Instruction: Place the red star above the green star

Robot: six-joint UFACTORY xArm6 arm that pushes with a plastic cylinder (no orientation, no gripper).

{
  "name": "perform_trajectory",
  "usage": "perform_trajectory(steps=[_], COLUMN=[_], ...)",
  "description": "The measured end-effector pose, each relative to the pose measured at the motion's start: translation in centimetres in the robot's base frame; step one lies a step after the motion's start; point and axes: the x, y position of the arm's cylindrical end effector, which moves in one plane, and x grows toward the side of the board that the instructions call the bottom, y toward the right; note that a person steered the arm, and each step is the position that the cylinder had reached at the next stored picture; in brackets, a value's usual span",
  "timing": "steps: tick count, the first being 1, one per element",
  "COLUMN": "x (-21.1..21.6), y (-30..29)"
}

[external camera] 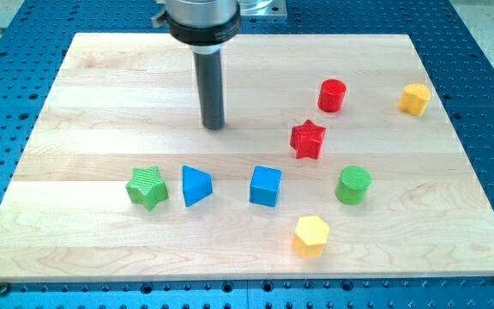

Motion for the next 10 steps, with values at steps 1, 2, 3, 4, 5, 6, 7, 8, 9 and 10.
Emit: perform_trajectory(steps=[1, 2, 3, 4, 5, 6, 7, 8, 9, 10], x=[1.6, 1.5, 1.6, 3.7, 3.9, 3.9, 1.3, 3.6, 6.5, 6.8], y=[6.5, 14.3, 21.4, 23.3, 14.3, 4.3, 10.3, 14.9, 13.7, 9.2])
